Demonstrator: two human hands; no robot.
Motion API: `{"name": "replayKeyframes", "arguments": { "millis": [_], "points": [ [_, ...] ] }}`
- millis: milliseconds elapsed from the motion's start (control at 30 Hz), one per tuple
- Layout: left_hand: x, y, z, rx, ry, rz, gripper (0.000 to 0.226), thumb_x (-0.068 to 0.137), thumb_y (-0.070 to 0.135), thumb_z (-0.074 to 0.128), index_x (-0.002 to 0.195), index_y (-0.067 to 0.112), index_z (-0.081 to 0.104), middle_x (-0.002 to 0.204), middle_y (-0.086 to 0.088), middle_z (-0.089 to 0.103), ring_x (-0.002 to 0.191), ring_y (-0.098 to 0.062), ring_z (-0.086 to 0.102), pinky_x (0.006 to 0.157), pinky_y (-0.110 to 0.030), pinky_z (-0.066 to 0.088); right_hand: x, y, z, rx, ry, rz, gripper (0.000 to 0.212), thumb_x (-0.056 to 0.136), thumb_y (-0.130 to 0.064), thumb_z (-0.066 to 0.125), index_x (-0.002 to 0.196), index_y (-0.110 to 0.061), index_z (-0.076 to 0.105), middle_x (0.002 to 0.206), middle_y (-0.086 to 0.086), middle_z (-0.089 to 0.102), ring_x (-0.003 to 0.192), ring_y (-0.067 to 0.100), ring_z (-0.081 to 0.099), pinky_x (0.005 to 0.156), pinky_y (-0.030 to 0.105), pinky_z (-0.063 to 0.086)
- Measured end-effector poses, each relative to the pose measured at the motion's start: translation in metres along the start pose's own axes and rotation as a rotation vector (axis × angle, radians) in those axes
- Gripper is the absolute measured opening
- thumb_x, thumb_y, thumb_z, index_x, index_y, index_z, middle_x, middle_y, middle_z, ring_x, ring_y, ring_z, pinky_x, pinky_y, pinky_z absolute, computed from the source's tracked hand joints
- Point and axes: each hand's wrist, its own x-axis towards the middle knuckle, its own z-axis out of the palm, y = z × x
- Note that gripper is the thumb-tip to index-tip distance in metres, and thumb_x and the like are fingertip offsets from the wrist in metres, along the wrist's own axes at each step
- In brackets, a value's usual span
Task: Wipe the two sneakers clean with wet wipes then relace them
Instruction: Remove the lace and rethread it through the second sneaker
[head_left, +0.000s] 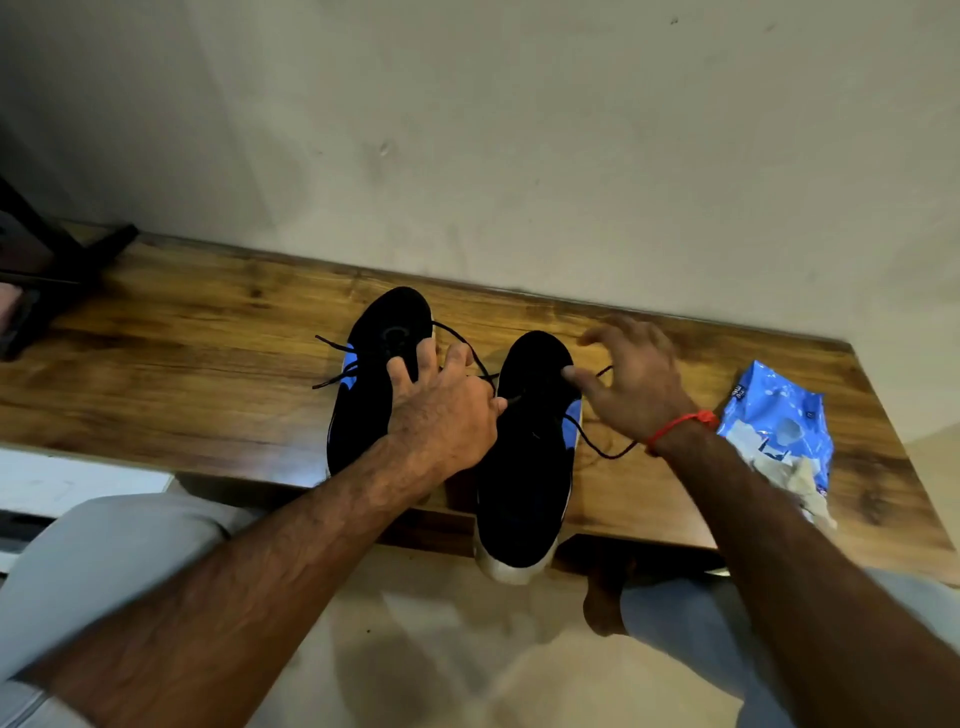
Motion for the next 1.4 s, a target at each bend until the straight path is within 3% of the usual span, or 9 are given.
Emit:
{"name": "replayKeyframes", "arguments": {
  "millis": [100, 167, 300, 400, 533, 800, 1000, 1133, 1400],
  "points": [
    [-0.001, 0.002, -0.001, 0.002, -0.008, 0.008, 0.040, 0.103, 0.056, 0.039, 0.115, 0.036, 0.071, 0.151, 0.004, 0.031, 0.137, -0.029, 0.020, 0.105, -0.056, 0.026, -0.018, -0.037, 0.019, -0.200, -0.230, -0.188, 0.039, 0.090, -0.058, 0.057, 0.119, -0.032, 0.058, 0.157, 0.000, 0.025, 0.147, 0.034, 0.007, 0.116, 0.058, 0.013],
    [-0.001, 0.002, 0.000, -0.003, -0.006, 0.010, 0.040, 0.103, 0.056, 0.039, 0.116, 0.035, 0.071, 0.150, 0.005, 0.032, 0.136, -0.028, 0.021, 0.105, -0.055, 0.026, -0.021, -0.046, 0.024, -0.262, -0.233, -0.255, 0.029, 0.093, -0.049, 0.057, 0.113, -0.029, 0.062, 0.150, -0.004, 0.036, 0.144, 0.030, 0.015, 0.114, 0.055, 0.019],
    [0.002, -0.005, 0.002, 0.016, -0.026, -0.012, 0.041, 0.102, 0.057, 0.038, 0.115, 0.036, 0.071, 0.146, 0.005, 0.035, 0.132, -0.028, 0.024, 0.103, -0.053, 0.026, 0.009, -0.006, -0.010, 0.153, 0.048, 0.177, 0.016, 0.090, -0.033, 0.060, 0.092, -0.019, 0.068, 0.110, 0.010, 0.070, 0.111, 0.035, 0.059, 0.093, 0.043, 0.049],
    [0.003, -0.006, 0.004, 0.009, -0.023, 0.001, 0.042, 0.103, 0.058, 0.037, 0.112, 0.036, 0.071, 0.141, 0.003, 0.038, 0.131, -0.028, 0.025, 0.103, -0.055, 0.027, 0.018, 0.027, -0.033, 0.055, 0.090, 0.390, 0.031, 0.092, -0.049, 0.054, 0.104, -0.023, 0.067, 0.121, 0.018, 0.065, 0.117, 0.041, 0.055, 0.100, 0.047, 0.044],
    [0.002, 0.002, 0.003, 0.004, -0.005, 0.013, 0.041, 0.101, 0.057, 0.036, 0.111, 0.033, 0.069, 0.140, 0.000, 0.041, 0.133, -0.030, 0.026, 0.102, -0.057, 0.028, -0.004, -0.003, -0.012, -0.018, -0.066, 0.237, 0.066, 0.081, -0.074, 0.056, 0.124, -0.025, 0.054, 0.138, 0.012, 0.045, 0.133, 0.037, 0.034, 0.108, 0.054, 0.033],
    [0.003, 0.011, 0.008, -0.151, 0.123, 0.066, 0.024, 0.097, 0.050, 0.047, 0.114, 0.035, 0.051, 0.127, 0.008, 0.055, 0.125, -0.024, 0.035, 0.096, -0.049, 0.029, -0.022, -0.031, 0.000, -0.042, -0.251, 0.056, 0.052, 0.077, -0.075, 0.058, 0.102, -0.030, 0.047, 0.116, 0.003, 0.049, 0.117, 0.030, 0.039, 0.099, 0.050, 0.040],
    [0.004, 0.017, 0.011, -0.182, 0.235, 0.081, 0.013, 0.098, 0.046, 0.056, 0.106, 0.035, 0.055, 0.102, 0.014, 0.063, 0.110, -0.017, 0.052, 0.095, -0.045, 0.032, -0.024, -0.041, 0.009, -0.137, -0.280, -0.003, 0.027, 0.091, -0.050, 0.053, 0.088, -0.023, 0.054, 0.097, 0.001, 0.059, 0.112, 0.030, 0.042, 0.096, 0.050, 0.038],
    [0.010, 0.006, 0.005, -0.239, 0.186, -0.008, 0.015, 0.092, 0.035, 0.061, 0.103, 0.033, 0.051, 0.091, 0.012, 0.062, 0.099, -0.019, 0.057, 0.095, -0.046, 0.035, -0.015, -0.031, -0.006, 0.190, -0.333, 0.186, 0.020, 0.092, -0.031, 0.062, 0.076, -0.019, 0.060, 0.080, 0.001, 0.063, 0.087, 0.021, 0.058, 0.074, 0.036, 0.051],
    [0.012, 0.018, 0.019, -0.119, 0.155, 0.180, 0.044, 0.098, 0.029, 0.056, 0.139, 0.044, 0.050, 0.133, 0.003, 0.040, 0.124, -0.022, 0.036, 0.100, -0.045, 0.031, -0.019, -0.036, -0.011, 0.334, -0.389, 0.203, 0.019, 0.093, -0.023, 0.066, 0.094, -0.005, 0.070, 0.096, 0.010, 0.070, 0.093, 0.022, 0.063, 0.082, 0.041, 0.054]
  ]
}}
